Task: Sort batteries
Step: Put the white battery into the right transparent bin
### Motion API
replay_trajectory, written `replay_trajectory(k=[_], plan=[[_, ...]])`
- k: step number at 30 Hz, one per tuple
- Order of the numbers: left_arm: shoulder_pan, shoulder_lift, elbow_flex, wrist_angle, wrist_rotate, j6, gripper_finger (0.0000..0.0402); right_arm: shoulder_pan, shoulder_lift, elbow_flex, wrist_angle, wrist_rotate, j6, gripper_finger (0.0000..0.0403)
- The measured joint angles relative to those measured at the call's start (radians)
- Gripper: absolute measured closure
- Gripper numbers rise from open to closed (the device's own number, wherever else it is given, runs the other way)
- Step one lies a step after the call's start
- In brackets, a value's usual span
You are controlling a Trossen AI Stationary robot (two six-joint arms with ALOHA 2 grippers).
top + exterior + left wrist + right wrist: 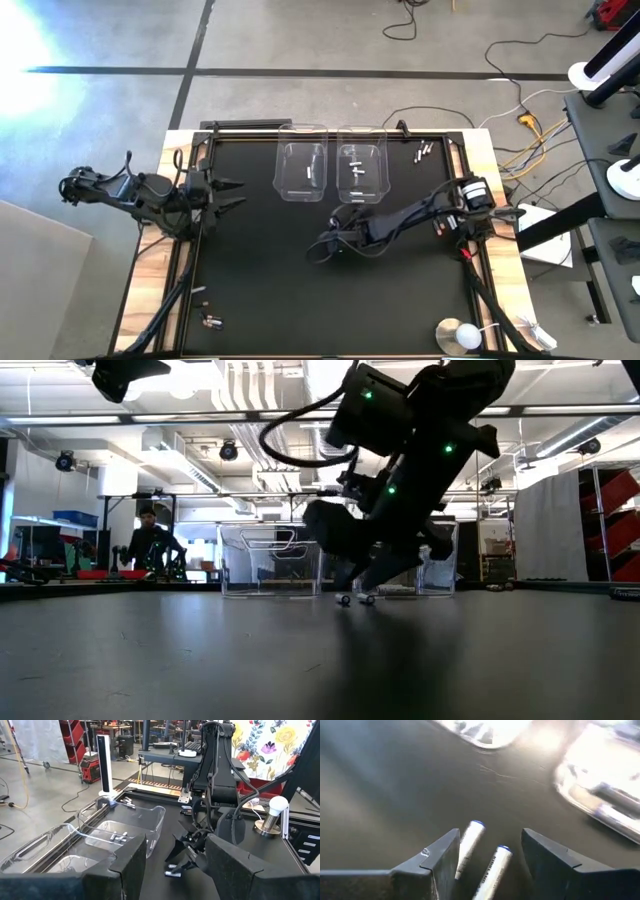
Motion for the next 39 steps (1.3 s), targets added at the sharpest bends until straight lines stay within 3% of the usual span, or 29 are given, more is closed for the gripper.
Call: replay_trajectory(k=[8, 14, 20, 34, 39], plan=[[0.000, 0.002, 0.000, -0.006, 0.000, 0.000, 0.0219, 0.002, -0.038, -0.014, -0.098, 0.008, 0.078, 0.0200], [0.000, 0.002, 0.000, -0.025, 0.000, -0.007, 0.0219, 0.012, -0.044, -0.027, -0.229, -0.005, 0.230, 0.0207], [0.000, 0.003, 0.000, -0.026, 0.000, -0.004, 0.0219, 0.006, -0.051, -0.056, -0.247, -0.156, 0.279, 0.0223], [0.000, 0.000, 0.000, -0.020, -0.008, -0.011, 0.0219, -0.018, -0.048, -0.072, -0.291, -0.263, 0.311, 0.0348], [0.000, 0.001, 0.000, -0.020, -0.008, -0.018, 0.0219, -0.028, -0.046, -0.069, -0.298, -0.280, 0.311, 0.0372]])
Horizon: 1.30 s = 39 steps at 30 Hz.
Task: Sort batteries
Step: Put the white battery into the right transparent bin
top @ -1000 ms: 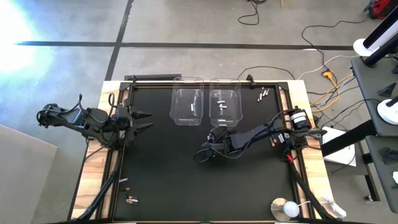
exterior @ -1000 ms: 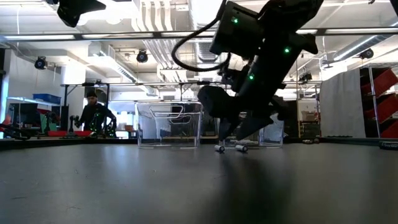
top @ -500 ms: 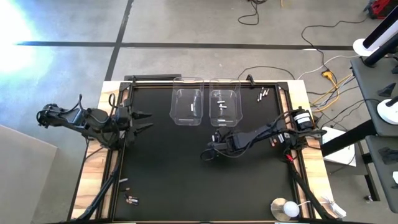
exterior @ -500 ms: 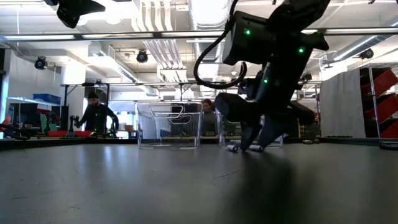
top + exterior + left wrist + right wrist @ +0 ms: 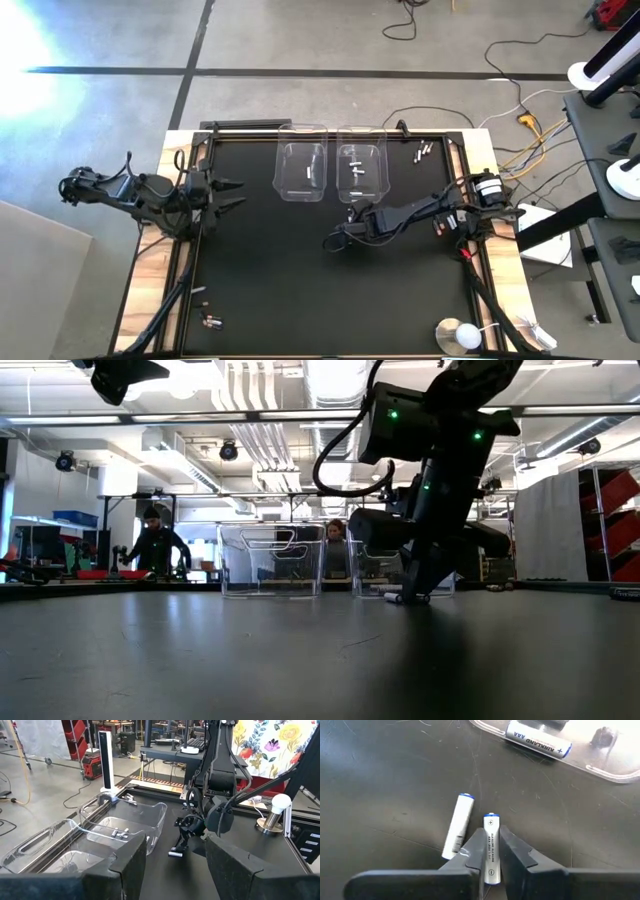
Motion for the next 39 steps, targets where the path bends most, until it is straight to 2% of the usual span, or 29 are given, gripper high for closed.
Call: replay_trajectory(k=[9, 16, 22, 27, 31, 36, 39], plan=[[0.000, 0.001, 0.000, -0.001, -0.003, -0.008, 0.0219, 0.000, 0.002, 0.015, -0.007, -0.011, -0.015, 0.0374], [0.000, 0.001, 0.000, 0.000, -0.031, -0.002, 0.0219, -0.003, 0.003, 0.084, -0.092, -0.025, -0.022, 0.0374], [0.000, 0.001, 0.000, 0.003, -0.054, -0.001, 0.0219, -0.008, -0.017, 0.198, -0.312, -0.132, -0.111, 0.0374], [0.000, 0.002, 0.000, 0.004, -0.070, -0.001, 0.0219, -0.038, -0.118, 0.341, -0.443, -0.167, -0.237, 0.0374], [0.000, 0.005, 0.000, 0.010, -0.128, 0.000, 0.0219, -0.108, -0.214, 0.430, -0.446, -0.170, -0.410, 0.0374], [0.000, 0.011, 0.000, 0.051, -0.188, 0.000, 0.0219, -0.291, -0.286, 0.456, -0.438, -0.169, -0.823, 0.0374], [0.000, 0.013, 0.000, 0.125, -0.195, 0.000, 0.0219, -0.425, -0.270, 0.453, -0.434, -0.251, -1.069, 0.0374]])
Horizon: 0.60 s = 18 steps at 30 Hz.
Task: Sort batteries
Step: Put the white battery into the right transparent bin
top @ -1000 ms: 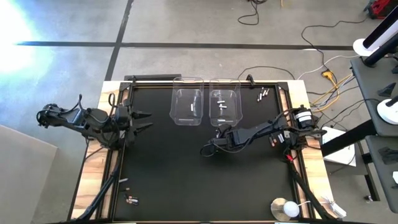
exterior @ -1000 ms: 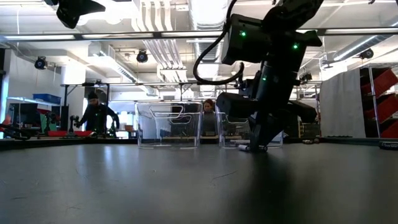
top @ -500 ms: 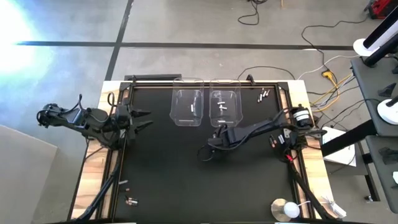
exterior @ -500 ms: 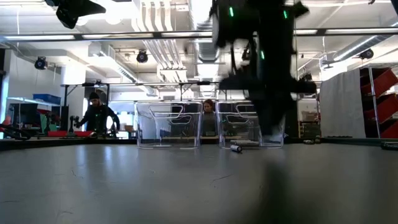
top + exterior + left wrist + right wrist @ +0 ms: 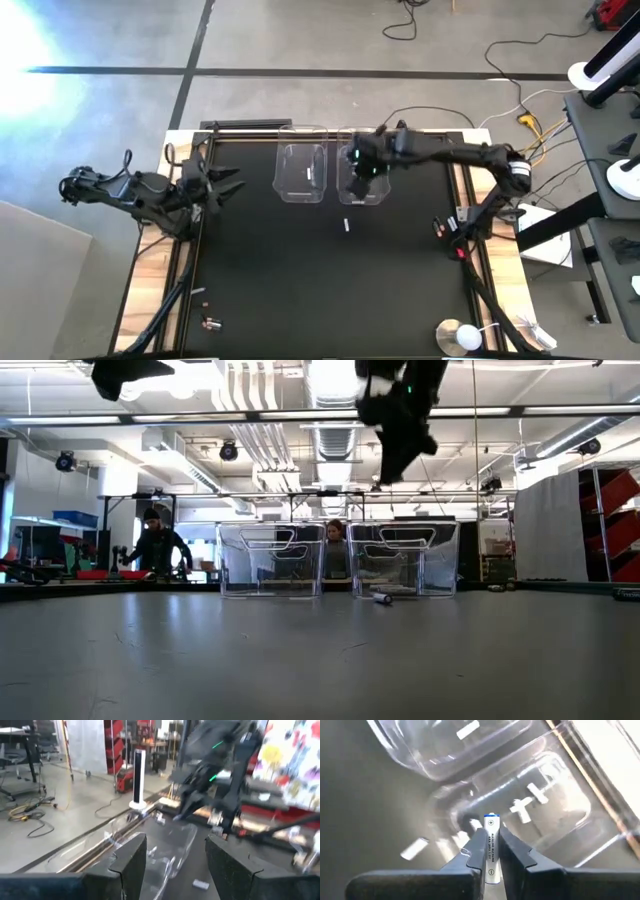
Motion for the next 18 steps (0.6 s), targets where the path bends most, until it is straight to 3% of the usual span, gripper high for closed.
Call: replay_trajectory(k=[4, 8, 12, 18], plan=[[0.000, 0.003, 0.000, 0.085, 0.000, 0.021, 0.0219, -0.149, 0.083, -0.001, 0.001, -0.178, -0.269, 0.0374], [0.000, 0.005, 0.000, 0.115, 0.000, 0.013, 0.0219, -0.234, 0.189, -0.002, -0.004, -0.276, -0.466, 0.0374], [0.000, 0.012, 0.000, 0.115, -0.002, -0.018, 0.0219, -0.264, 0.277, -0.001, 0.000, -0.284, -0.584, 0.0374], [0.000, 0.032, 0.000, 0.116, -0.037, -0.039, 0.0219, -0.263, 0.356, -0.001, 0.069, -0.275, -0.636, 0.0374]])
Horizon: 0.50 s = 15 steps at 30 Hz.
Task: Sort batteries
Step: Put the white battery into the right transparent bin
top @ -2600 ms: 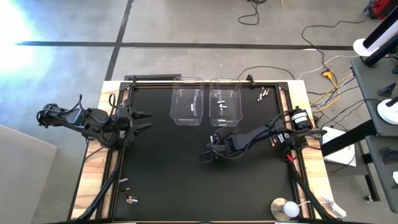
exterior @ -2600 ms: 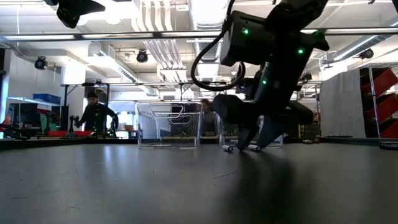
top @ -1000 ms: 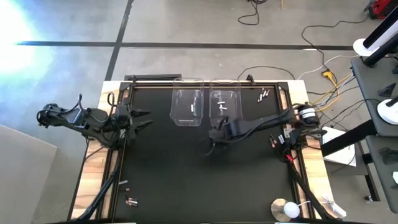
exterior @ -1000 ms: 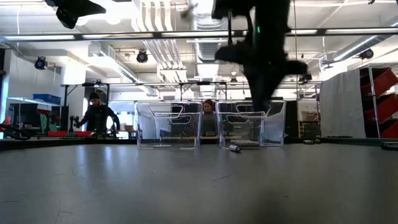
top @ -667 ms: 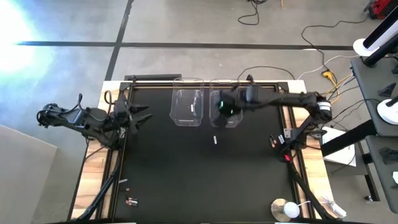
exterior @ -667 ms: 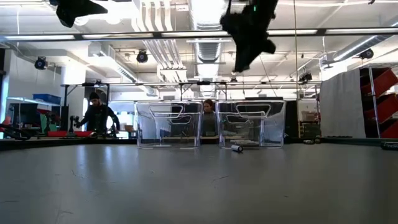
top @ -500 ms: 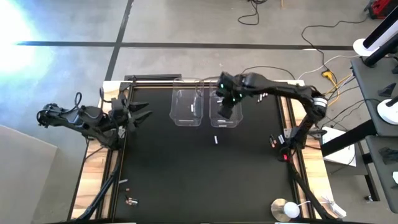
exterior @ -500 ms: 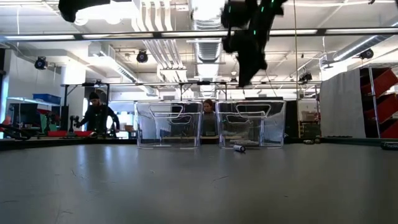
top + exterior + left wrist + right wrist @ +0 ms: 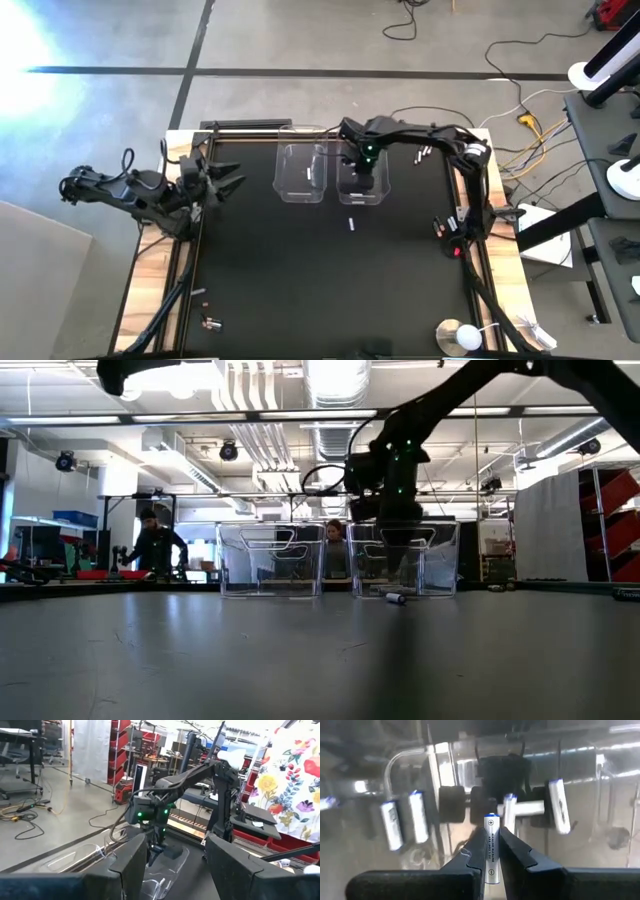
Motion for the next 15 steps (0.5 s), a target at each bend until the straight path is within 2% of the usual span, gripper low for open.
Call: replay_trajectory(k=[12, 15], plan=[[0.001, 0.028, 0.000, -0.001, -0.015, -0.022, 0.0219, -0.006, 0.036, 0.002, 0.093, 0.036, -0.006, 0.0373], [0.001, 0.028, 0.000, 0.005, -0.015, -0.023, 0.0219, -0.006, 0.034, 0.006, 0.094, 0.037, -0.010, 0.0355]])
